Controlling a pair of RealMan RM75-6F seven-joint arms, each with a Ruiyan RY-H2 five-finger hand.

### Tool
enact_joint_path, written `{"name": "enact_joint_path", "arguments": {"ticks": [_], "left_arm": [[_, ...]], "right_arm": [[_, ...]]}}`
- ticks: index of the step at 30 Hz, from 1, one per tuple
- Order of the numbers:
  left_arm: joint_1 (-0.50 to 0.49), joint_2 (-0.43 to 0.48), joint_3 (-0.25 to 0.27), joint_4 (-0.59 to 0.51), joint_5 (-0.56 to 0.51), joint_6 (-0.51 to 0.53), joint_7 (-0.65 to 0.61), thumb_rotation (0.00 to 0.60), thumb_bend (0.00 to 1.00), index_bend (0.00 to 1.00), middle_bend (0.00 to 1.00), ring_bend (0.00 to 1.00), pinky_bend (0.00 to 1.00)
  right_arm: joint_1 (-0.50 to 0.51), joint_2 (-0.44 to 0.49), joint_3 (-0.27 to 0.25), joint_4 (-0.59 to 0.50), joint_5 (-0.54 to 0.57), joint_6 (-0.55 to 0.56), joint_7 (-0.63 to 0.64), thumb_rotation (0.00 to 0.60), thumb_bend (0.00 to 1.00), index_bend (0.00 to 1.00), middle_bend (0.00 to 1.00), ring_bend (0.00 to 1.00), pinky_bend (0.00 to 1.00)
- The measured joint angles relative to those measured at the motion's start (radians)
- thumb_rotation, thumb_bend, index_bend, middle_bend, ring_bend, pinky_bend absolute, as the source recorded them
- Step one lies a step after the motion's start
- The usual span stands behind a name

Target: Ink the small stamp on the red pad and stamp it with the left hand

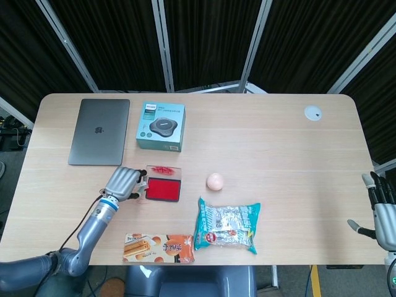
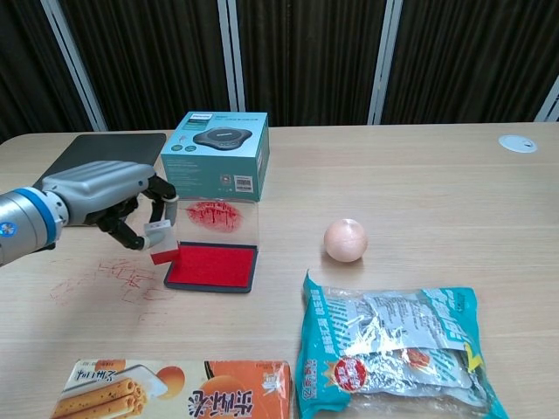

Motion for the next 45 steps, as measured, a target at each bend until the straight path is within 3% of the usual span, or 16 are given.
{"name": "enact_joint_path", "arguments": {"ticks": [9, 20, 45], "left_arm": [[-0.072, -0.046, 0.003, 0.073, 0.087, -0.063, -0.099, 0.600, 0.41, 0.54, 0.58, 0.90, 0.94], [-0.089, -0.080, 0.019, 0.150, 0.124, -0.069, -0.185, 0.600, 0.41, 0.55, 0.58, 0.90, 0.94], [-0.116, -0.143, 0.027, 0.216, 0.070, -0.100, -0.140, 0.600, 0.41, 0.57, 0.59, 0.90, 0.94]], "right_arm": [[0.008, -0.009, 0.014, 0.016, 0.047, -0.027, -0.014, 0.600, 0.00, 0.00, 0.00, 0.00, 0.00], [0.013, -0.016, 0.019, 0.035, 0.066, -0.041, -0.009, 0.600, 0.00, 0.00, 0.00, 0.00, 0.00], [0.012, -0.012, 0.025, 0.045, 0.079, -0.045, 0.009, 0.600, 0.00, 0.00, 0.00, 0.00, 0.00]]}}
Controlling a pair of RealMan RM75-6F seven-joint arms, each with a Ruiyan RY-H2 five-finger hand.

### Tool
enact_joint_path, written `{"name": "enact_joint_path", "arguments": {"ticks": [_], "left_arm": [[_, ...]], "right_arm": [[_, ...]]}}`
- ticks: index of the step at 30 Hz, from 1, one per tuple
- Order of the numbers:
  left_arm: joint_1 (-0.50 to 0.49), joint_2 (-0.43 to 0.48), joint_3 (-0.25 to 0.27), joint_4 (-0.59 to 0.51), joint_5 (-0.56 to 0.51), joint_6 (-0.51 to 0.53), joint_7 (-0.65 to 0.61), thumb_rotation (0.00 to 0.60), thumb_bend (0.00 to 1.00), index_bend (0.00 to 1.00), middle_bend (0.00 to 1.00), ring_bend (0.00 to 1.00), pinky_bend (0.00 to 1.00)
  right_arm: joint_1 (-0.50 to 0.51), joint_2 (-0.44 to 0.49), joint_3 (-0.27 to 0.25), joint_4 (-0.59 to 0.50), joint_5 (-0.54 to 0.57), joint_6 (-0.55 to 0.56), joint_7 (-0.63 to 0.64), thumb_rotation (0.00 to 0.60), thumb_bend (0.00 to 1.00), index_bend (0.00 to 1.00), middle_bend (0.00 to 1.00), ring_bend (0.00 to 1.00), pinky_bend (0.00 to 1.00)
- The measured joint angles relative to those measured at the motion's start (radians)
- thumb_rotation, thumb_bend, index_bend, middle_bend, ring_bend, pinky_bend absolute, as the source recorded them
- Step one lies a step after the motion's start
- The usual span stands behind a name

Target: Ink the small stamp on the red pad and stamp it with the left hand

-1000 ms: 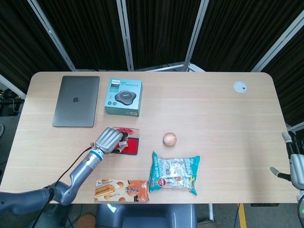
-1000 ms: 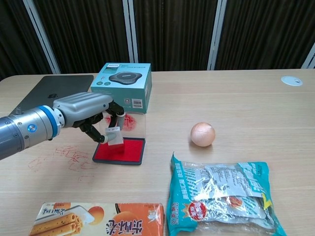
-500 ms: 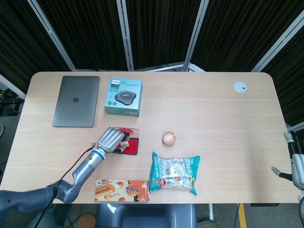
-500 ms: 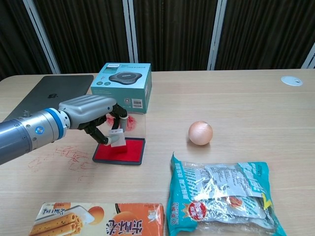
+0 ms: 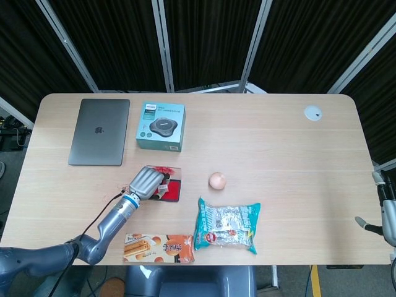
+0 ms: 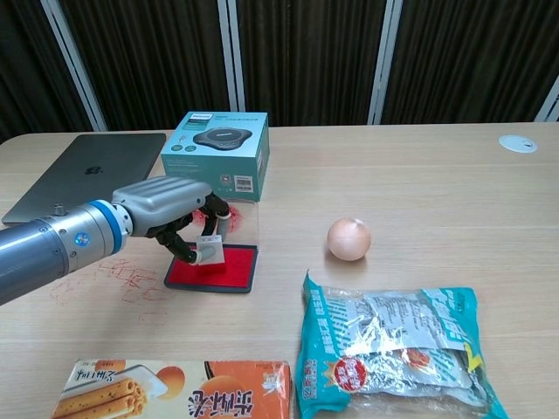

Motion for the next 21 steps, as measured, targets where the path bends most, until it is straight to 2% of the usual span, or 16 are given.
{"name": "enact_joint_path", "arguments": {"ticks": [12, 21], "left_arm": [[0.000, -0.020, 0.004, 0.034, -0.009, -0.004, -0.005, 0.600, 0.41, 0.57, 0.59, 0.90, 0.94], [0.002, 0.005, -0.007, -0.011, 0.002, 0.024, -0.008, 0.600, 0.41, 0.58, 0.59, 0.90, 0.94]], "right_arm": [[0.001, -0.001, 0.000, 0.003, 0.004, -0.004, 0.001, 0.600, 0.00, 0.00, 0.00, 0.00, 0.00], [0.000, 0.000, -0.001, 0.001, 0.001, -0.003, 0.001, 0.600, 0.00, 0.00, 0.00, 0.00, 0.00]]}}
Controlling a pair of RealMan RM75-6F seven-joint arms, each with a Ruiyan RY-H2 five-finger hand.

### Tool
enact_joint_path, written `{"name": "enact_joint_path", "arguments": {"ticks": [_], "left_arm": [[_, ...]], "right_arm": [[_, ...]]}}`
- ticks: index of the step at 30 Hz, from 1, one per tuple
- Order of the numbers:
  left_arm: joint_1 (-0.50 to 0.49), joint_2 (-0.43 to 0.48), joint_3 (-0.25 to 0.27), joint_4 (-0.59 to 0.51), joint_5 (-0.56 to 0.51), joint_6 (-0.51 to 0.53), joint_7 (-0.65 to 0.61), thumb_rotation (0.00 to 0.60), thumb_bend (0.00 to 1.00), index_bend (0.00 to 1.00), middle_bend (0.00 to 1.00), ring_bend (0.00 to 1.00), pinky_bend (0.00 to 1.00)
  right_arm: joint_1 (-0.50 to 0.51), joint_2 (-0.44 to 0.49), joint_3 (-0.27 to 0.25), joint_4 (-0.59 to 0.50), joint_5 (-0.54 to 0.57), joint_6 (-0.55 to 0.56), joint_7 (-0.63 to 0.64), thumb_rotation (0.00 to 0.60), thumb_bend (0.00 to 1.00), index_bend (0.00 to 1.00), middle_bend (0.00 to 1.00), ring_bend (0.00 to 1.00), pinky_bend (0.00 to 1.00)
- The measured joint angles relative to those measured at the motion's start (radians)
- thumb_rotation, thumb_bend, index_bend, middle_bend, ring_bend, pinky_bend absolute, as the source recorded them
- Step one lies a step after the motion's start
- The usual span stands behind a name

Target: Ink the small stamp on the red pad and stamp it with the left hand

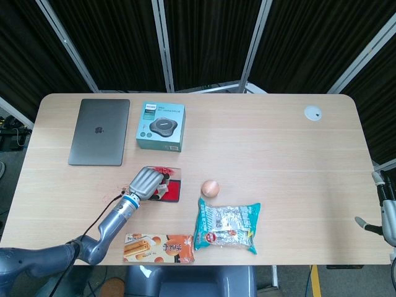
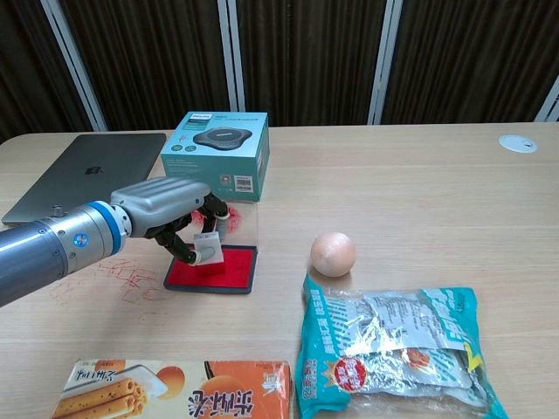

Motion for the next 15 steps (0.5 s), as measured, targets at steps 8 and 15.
{"name": "enact_joint_path", "arguments": {"ticks": [8, 15], "left_arm": [[0.008, 0.064, -0.017, -0.100, -0.001, 0.035, 0.011, 0.600, 0.41, 0.58, 0.59, 0.90, 0.94], [0.059, 0.168, 0.005, -0.168, 0.001, 0.083, 0.013, 0.600, 0.41, 0.58, 0.60, 0.90, 0.94]], "right_arm": [[-0.001, 0.001, -0.002, -0.002, -0.005, 0.003, 0.002, 0.600, 0.00, 0.00, 0.00, 0.00, 0.00], [-0.003, 0.001, -0.007, -0.011, -0.020, 0.011, -0.003, 0.600, 0.00, 0.00, 0.00, 0.00, 0.00]]}}
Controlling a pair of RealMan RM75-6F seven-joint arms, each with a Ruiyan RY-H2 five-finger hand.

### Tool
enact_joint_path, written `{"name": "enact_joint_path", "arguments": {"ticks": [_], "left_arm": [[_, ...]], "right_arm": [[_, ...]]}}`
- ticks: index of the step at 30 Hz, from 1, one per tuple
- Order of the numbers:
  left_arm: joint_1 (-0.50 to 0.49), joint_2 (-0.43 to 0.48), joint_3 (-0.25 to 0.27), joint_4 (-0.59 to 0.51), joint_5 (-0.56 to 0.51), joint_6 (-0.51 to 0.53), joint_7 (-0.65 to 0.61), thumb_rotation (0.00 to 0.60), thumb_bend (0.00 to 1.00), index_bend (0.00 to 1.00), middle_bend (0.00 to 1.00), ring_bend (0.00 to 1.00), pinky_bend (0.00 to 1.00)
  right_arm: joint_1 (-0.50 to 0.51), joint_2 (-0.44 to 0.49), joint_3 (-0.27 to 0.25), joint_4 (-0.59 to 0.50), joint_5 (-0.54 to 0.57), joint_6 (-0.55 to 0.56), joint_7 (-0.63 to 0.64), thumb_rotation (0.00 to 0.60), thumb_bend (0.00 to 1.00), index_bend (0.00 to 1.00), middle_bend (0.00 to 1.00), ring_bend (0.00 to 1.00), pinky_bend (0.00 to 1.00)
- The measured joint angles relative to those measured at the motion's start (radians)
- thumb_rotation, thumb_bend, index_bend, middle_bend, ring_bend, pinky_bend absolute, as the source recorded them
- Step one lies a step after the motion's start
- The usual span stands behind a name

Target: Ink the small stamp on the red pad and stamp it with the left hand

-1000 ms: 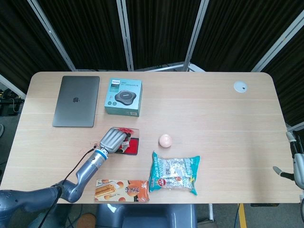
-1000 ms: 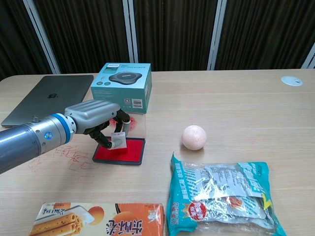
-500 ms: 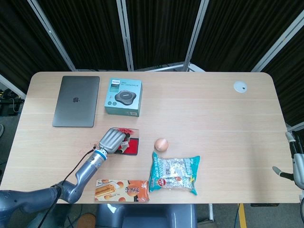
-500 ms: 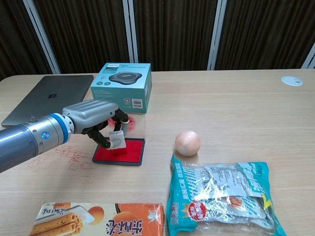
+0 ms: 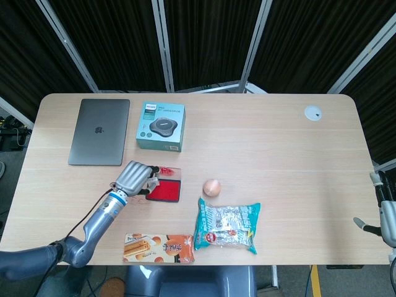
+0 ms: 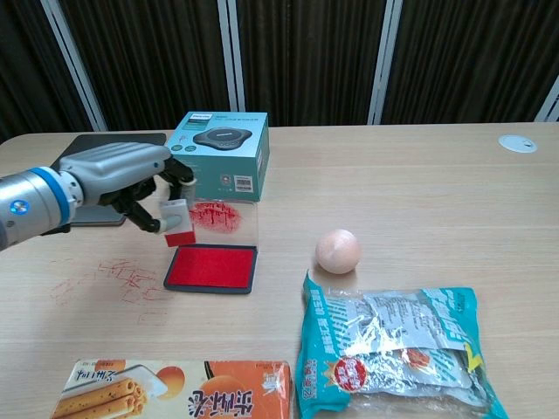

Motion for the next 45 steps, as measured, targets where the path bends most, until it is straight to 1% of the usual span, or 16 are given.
{"name": "enact_joint_path", "arguments": {"ticks": [4, 9, 16, 27, 29, 31, 33, 37, 45], "left_arm": [[0.043, 0.030, 0.033, 0.012, 0.010, 0.036, -0.013, 0.600, 0.41, 0.58, 0.60, 0.90, 0.94], [0.075, 0.030, 0.053, 0.070, 0.012, 0.048, -0.042, 0.600, 0.41, 0.57, 0.60, 0.89, 0.94], [0.098, -0.006, 0.064, 0.160, 0.018, 0.044, -0.094, 0.600, 0.41, 0.57, 0.60, 0.89, 0.94], [0.105, -0.059, 0.062, 0.232, 0.029, 0.026, -0.121, 0.600, 0.41, 0.56, 0.59, 0.89, 0.93], [0.107, -0.063, 0.062, 0.240, 0.033, 0.025, -0.127, 0.600, 0.37, 0.55, 0.58, 0.88, 0.93], [0.109, -0.067, 0.062, 0.249, 0.038, 0.025, -0.133, 0.600, 0.29, 0.55, 0.58, 0.88, 0.93], [0.110, -0.069, 0.062, 0.256, 0.042, 0.024, -0.134, 0.600, 0.25, 0.54, 0.57, 0.88, 0.93], [0.112, -0.072, 0.061, 0.260, 0.044, 0.021, -0.131, 0.600, 0.23, 0.52, 0.56, 0.88, 0.93], [0.116, -0.074, 0.059, 0.258, 0.044, 0.017, -0.118, 0.600, 0.14, 0.51, 0.54, 0.87, 0.93]], "right_arm": [[-0.001, 0.001, -0.004, -0.008, -0.011, 0.007, -0.004, 0.600, 0.00, 0.00, 0.00, 0.00, 0.00], [-0.002, 0.002, -0.007, -0.016, -0.022, 0.013, -0.008, 0.600, 0.00, 0.00, 0.00, 0.00, 0.00], [0.000, 0.001, -0.006, -0.017, -0.021, 0.013, -0.016, 0.600, 0.00, 0.00, 0.00, 0.00, 0.00], [0.000, -0.001, -0.005, -0.014, -0.018, 0.012, -0.020, 0.600, 0.00, 0.00, 0.00, 0.00, 0.00], [0.000, -0.001, -0.005, -0.014, -0.017, 0.012, -0.021, 0.600, 0.00, 0.00, 0.00, 0.00, 0.00], [0.000, -0.001, -0.005, -0.014, -0.017, 0.013, -0.020, 0.600, 0.00, 0.00, 0.00, 0.00, 0.00], [0.000, -0.001, -0.005, -0.015, -0.017, 0.013, -0.020, 0.600, 0.00, 0.00, 0.00, 0.00, 0.00], [0.000, -0.001, -0.006, -0.015, -0.017, 0.012, -0.020, 0.600, 0.00, 0.00, 0.00, 0.00, 0.00], [0.000, 0.000, -0.006, -0.016, -0.018, 0.012, -0.019, 0.600, 0.00, 0.00, 0.00, 0.00, 0.00]]}}
